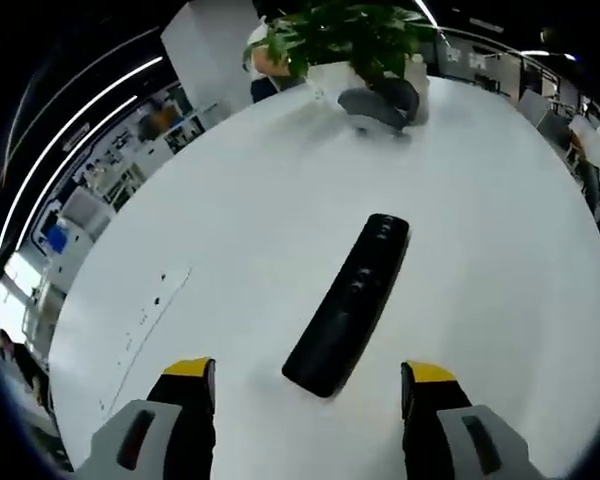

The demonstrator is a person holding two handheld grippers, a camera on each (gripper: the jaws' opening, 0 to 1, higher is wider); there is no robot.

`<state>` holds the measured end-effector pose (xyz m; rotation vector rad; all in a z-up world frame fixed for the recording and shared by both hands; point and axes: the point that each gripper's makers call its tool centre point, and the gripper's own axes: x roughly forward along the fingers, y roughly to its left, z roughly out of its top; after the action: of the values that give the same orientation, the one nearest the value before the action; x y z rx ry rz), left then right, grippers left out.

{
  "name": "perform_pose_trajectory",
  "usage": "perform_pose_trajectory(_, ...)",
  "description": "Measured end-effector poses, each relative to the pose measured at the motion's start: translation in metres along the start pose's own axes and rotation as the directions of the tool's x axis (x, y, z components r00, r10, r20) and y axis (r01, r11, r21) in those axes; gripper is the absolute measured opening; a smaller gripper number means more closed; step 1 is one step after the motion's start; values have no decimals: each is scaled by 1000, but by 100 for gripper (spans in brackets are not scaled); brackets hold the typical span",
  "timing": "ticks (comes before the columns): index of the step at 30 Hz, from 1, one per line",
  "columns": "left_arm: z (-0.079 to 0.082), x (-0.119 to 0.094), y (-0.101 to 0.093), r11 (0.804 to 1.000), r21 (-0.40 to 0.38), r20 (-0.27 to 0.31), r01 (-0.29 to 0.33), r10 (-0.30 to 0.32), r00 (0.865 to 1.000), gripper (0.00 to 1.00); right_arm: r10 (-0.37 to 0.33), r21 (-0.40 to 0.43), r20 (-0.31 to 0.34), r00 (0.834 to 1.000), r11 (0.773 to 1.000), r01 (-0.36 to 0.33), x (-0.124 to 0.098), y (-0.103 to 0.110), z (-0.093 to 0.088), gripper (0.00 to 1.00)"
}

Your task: Press the specified remote control buttons in sequence, fully releasing each button before pressing the next.

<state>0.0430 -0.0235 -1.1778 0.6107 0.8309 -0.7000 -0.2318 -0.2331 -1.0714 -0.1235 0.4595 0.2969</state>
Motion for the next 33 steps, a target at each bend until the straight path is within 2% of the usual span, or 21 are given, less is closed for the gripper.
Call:
perform_pose_trajectory(1,2,0,-2,1000,-8,20,6,-6,1000,92,3,2,0,1000,1000,-3,0,1,0,99)
perform_pose_trajectory(2,0,-4,-14,996,-66,41,52,-49,998,99,5,3,1,1000,1000,-5,0,1,0,99)
perform_pose_trajectory(3,-4,-8,-20,993,-97,32,71,-68,997,100,6,4,3,1000,1000,-6,0,1,1,99)
perform_pose_trajectory(4,-11,-13,-20,994,-97,19,49,-47,999,100,5,3,5,1000,1000,-5,0,1,1,99)
perform_pose_trajectory(6,-18,-22,-28,995,-91,44,44,-40,998,100,7,6,13,1000,1000,-7,-1,1,2,99)
perform_pose_trajectory(9,-29,-35,-43,985,-158,71,70,-60,996,100,10,7,14,1000,1000,-11,-1,2,2,99)
perform_pose_trajectory(11,-32,-48,-48,978,-201,114,58,-36,993,100,13,1,18,1000,1000,-13,-1,3,3,99)
perform_pose_trajectory(13,-28,-64,-60,966,-247,183,76,-30,983,100,13,-5,21,1000,1000,-13,-2,3,3,99)
perform_pose_trajectory(17,-37,-91,-87,959,-268,221,90,-29,975,100,23,-12,14,1000,1000,-23,-1,6,2,98)
perform_pose_trajectory(21,-40,-123,-118,950,-294,290,109,-20,957,100,32,-15,16,999,999,-32,-1,8,3,97)
perform_pose_trajectory(23,-47,-132,-126,942,-317,288,110,-15,958,100,39,-11,8,999,999,-39,-1,9,1,97)
perform_pose_trajectory(26,-49,-156,-140,926,-358,345,117,15,939,100,43,-11,6,999,999,-43,-1,10,1,97)
perform_pose_trajectory(28,-55,-169,-149,918,-381,355,110,36,934,100,49,-12,6,999,999,-48,-1,11,1,97)
perform_pose_trajectory(30,-61,-179,-158,908,-403,352,117,36,935,99,57,-13,5,998,998,-57,-1,13,1,97)
perform_pose_trajectory(33,-75,-195,-166,904,-424,342,59,100,934,98,63,-20,8,998,998,-63,-2,15,2,97)
